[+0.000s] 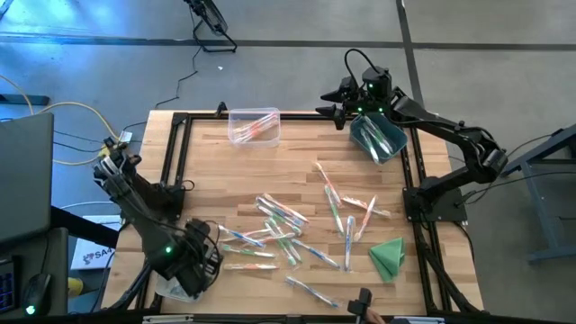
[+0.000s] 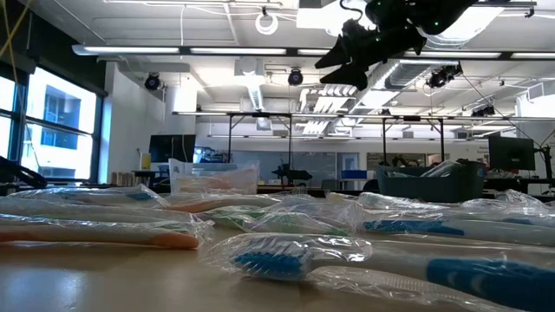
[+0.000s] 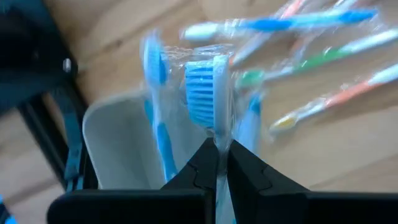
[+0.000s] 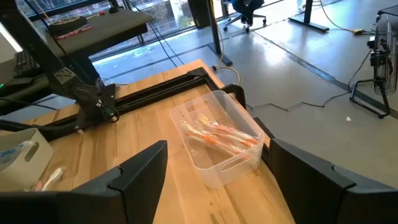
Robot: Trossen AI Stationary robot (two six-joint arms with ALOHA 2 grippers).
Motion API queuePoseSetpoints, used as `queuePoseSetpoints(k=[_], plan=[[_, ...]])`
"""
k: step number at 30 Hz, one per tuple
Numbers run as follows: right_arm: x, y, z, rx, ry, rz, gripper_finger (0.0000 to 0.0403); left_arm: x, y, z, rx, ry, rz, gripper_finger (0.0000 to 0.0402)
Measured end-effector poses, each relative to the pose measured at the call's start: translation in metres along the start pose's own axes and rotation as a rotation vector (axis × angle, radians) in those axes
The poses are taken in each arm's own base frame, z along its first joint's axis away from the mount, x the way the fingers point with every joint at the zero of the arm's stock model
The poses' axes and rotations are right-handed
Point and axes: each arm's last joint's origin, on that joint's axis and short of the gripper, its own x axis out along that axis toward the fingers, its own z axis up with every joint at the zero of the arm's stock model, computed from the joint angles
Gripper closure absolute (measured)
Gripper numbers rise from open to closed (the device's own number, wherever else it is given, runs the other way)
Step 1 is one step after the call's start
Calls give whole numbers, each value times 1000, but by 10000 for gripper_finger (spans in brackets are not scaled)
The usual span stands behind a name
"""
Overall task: Pick & Place Toothbrushes
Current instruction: Put the blue toothbrush into the gray bin
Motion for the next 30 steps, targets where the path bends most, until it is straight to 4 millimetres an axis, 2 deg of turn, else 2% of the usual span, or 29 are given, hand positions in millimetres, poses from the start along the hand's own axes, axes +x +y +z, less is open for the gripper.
queuePoseSetpoints(k=[6,11,22,30], plan=[[0,0,0,-1,0,2,129,6,0,-19,-42,43,32,394],[0,0,0,-2,0,2,129,7,5,-26,-90,31,44,390],[0,0,0,-3,0,1,129,37,9,-29,-106,17,64,388],[0,0,0,-3,0,-1,129,40,9,-30,-81,15,66,387]])
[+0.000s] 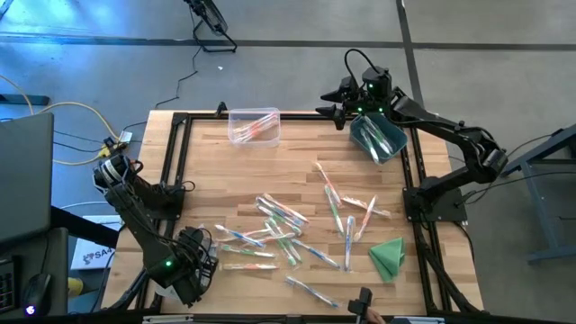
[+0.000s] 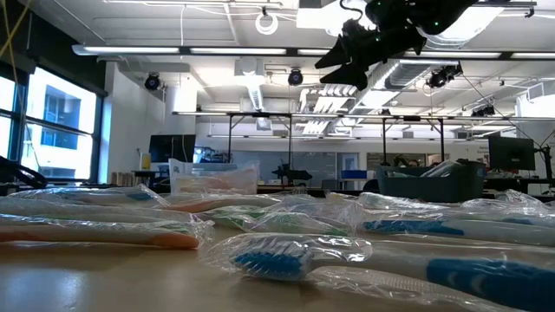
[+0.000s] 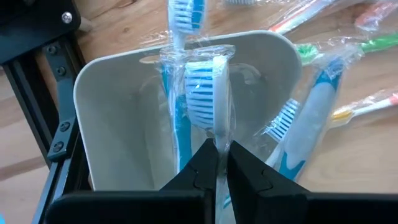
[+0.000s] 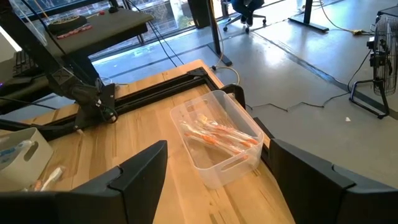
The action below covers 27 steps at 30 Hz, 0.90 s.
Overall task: Pick & Place Toothbrushes
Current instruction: Put the blue toothbrush into the gray bin, then put the orange toothbrush into the transparent bin
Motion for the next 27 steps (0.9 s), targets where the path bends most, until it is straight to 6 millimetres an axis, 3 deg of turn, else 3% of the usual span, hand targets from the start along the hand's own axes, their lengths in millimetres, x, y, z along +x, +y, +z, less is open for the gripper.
queuePoseSetpoints(k=[6,18,27], plan=[[0,0,0,0,0,0,129,0,0,0,44,1,-1,377],[0,0,0,0,0,0,129,0,-1,-1,72,7,-13,277],[0,0,0,0,0,0,129,0,-1,-1,71,7,-13,270]])
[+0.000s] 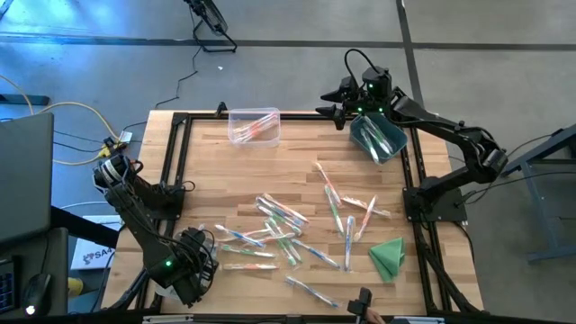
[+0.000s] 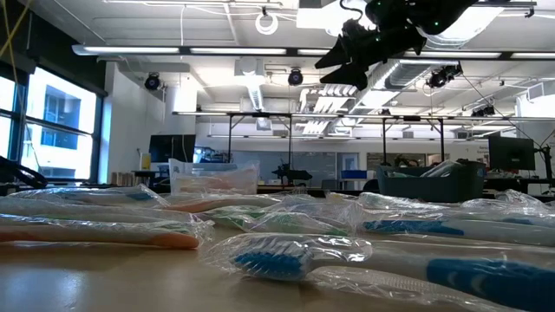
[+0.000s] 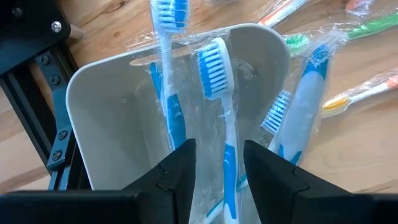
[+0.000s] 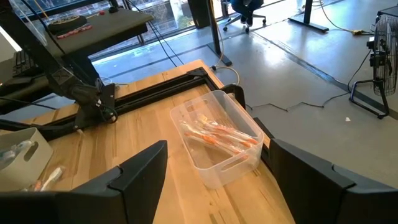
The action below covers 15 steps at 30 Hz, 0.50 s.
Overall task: Pick & Place Toothbrushes
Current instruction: Put the orange toothbrush into the transparent bin
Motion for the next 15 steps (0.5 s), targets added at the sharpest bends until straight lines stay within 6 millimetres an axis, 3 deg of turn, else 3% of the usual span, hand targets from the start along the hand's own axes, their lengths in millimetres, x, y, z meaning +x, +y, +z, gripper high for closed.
queuePoseSetpoints(k=[7,15], plan=[[0,0,0,0,0,0,129,-1,0,0,-90,5,0,270],[0,0,0,0,0,0,129,-18,-4,0,-99,24,-28,270]])
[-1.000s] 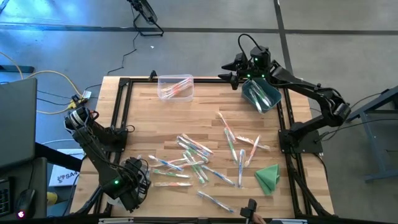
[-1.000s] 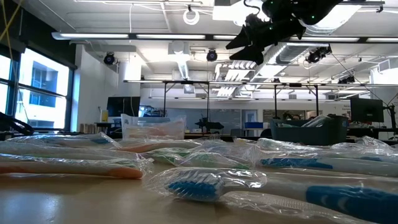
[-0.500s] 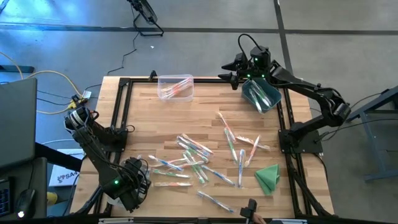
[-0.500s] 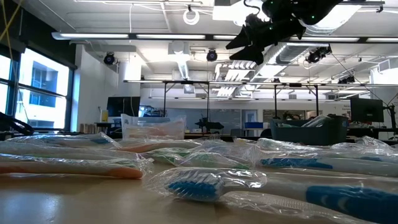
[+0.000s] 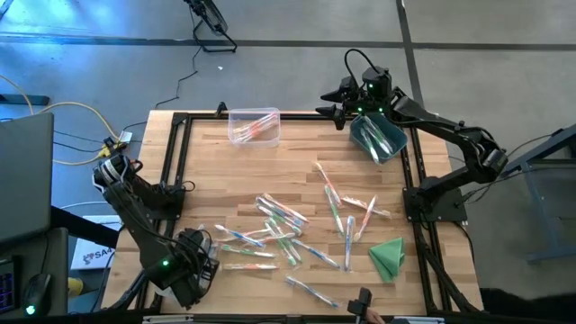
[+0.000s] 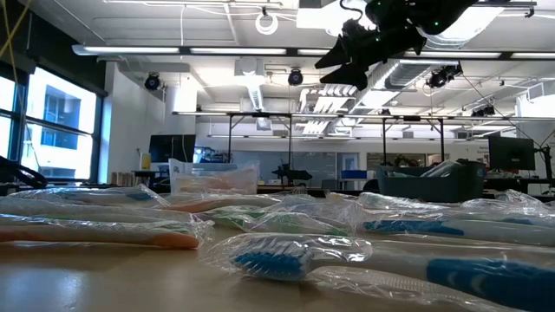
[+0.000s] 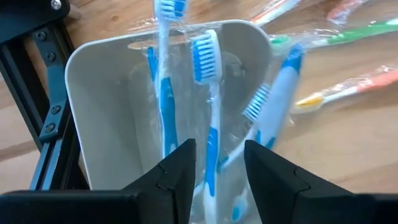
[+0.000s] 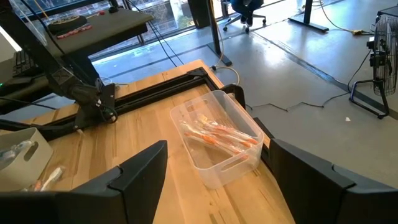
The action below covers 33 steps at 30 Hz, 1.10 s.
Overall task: Pick & Place Toothbrushes
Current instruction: Put the orange toothbrush into the transparent bin
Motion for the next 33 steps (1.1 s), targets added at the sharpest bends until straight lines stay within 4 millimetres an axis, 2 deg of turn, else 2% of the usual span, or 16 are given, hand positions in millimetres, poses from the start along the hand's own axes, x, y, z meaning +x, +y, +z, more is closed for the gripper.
queuePoseSetpoints(k=[5,10,16,24,33], plan=[[0,0,0,0,0,0,129,-15,-2,2,-8,5,-11,270],[0,0,0,0,0,0,129,-26,-7,14,-47,-8,-1,270],[0,0,1,-3,-6,1,129,-31,-19,38,14,-14,14,270],[0,0,1,-3,-6,2,129,-26,-34,77,126,-14,45,270],[0,0,0,-2,-4,4,129,-20,-42,125,265,-51,99,270]])
